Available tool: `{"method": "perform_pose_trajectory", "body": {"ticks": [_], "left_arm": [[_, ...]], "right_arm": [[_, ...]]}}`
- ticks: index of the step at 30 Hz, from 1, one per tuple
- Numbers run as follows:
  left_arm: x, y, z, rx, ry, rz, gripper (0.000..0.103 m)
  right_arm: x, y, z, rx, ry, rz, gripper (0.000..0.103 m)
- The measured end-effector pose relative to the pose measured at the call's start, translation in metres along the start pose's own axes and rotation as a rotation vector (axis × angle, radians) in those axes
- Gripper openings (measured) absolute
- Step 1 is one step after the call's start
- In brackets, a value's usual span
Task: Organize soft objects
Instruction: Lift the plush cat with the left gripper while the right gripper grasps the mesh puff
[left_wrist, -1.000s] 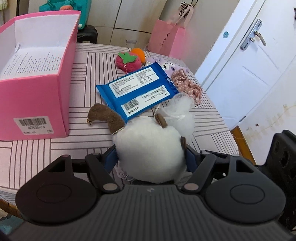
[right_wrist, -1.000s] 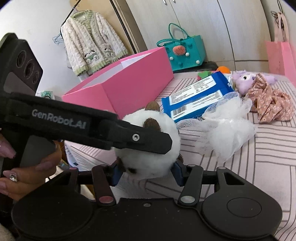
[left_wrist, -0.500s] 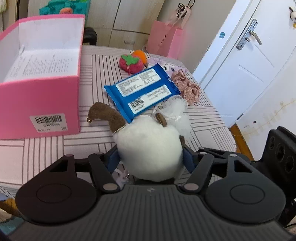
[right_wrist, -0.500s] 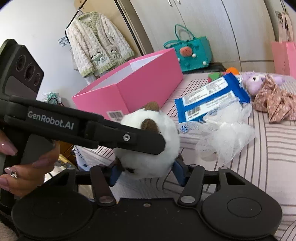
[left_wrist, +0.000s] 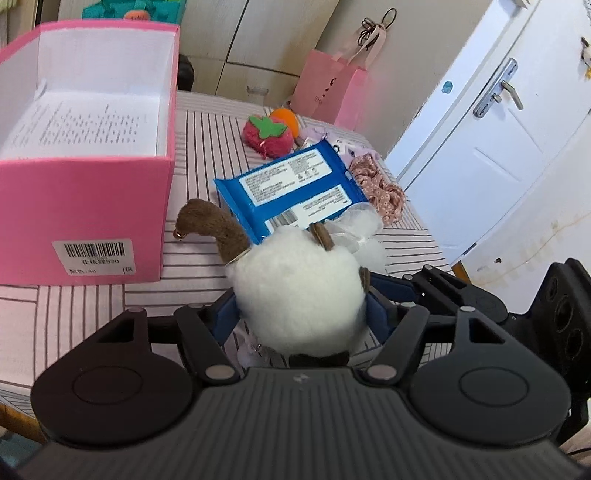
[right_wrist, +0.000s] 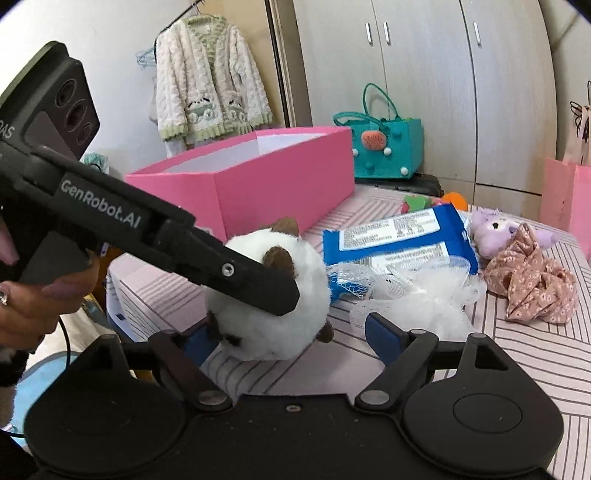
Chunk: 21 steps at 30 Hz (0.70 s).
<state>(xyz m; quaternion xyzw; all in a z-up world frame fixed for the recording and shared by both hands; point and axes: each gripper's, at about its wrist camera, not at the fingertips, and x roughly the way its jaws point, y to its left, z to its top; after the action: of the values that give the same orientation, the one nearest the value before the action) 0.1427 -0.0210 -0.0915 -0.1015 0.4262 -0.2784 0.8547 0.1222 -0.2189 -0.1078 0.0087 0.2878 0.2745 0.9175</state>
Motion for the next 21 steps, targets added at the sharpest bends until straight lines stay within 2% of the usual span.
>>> {"method": "perform_pose_trajectory", "body": {"ticks": [6, 10, 12, 15, 18, 21], "left_arm": [[-0.002, -0.006, -0.003, 0.024, 0.025, -0.014, 0.067], [-0.011, -0.013, -0.006, 0.038, 0.064, -0.019, 0.067], [-0.016, -0.016, -0.008, 0.057, 0.054, 0.003, 0.067], [-0.024, -0.015, -0.008, 0.061, 0.039, -0.001, 0.067], [-0.024, -0.010, -0.007, 0.038, 0.032, -0.002, 0.066], [-0.024, -0.008, -0.008, 0.056, -0.005, 0.060, 0.066]], "right_arm": [[-0.005, 0.002, -0.003, 0.028, -0.002, 0.036, 0.087], [-0.010, 0.012, 0.000, 0.027, 0.002, 0.109, 0.079], [-0.011, 0.016, 0.002, 0.032, 0.001, 0.084, 0.071], [-0.014, 0.018, 0.005, 0.047, -0.007, 0.102, 0.071], [-0.013, 0.023, 0.005, 0.008, 0.012, 0.078, 0.072], [-0.021, 0.024, 0.001, -0.044, 0.033, 0.029, 0.076]]}}
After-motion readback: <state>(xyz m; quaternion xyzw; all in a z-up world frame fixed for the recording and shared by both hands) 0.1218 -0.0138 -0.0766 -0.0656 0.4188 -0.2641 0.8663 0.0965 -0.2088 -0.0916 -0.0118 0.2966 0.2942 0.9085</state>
